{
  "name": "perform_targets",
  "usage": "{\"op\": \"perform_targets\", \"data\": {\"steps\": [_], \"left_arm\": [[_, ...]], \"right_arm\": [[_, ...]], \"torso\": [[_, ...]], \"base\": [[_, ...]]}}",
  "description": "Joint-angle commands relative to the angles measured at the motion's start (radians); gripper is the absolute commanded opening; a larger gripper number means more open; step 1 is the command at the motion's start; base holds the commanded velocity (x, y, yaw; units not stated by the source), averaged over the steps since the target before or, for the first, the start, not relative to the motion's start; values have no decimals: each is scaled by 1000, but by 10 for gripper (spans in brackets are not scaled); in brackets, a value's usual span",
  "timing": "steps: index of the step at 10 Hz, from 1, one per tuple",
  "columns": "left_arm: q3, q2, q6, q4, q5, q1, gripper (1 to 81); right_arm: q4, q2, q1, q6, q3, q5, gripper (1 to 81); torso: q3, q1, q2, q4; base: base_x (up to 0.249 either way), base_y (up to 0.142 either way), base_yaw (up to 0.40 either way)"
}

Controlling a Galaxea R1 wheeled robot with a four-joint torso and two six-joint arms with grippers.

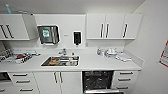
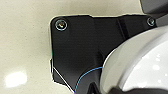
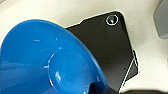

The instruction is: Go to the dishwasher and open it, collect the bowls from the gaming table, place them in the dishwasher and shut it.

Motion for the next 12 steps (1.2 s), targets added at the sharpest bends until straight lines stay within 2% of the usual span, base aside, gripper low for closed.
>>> {"op": "perform_targets", "data": {"steps": [1, 12], "left_arm": [[3, -8, 5, 8, 41, -47, 10], [3, -10, 5, 8, 38, -44, 10]], "right_arm": [[-15, -14, 44, 0, 3, -44, 10], [-15, -17, 36, 0, 3, -41, 10]], "torso": [[0, 0, 0, 0], [0, 0, -1, 0]], "base": [[134, 0, 0], [134, 0, 0]]}}
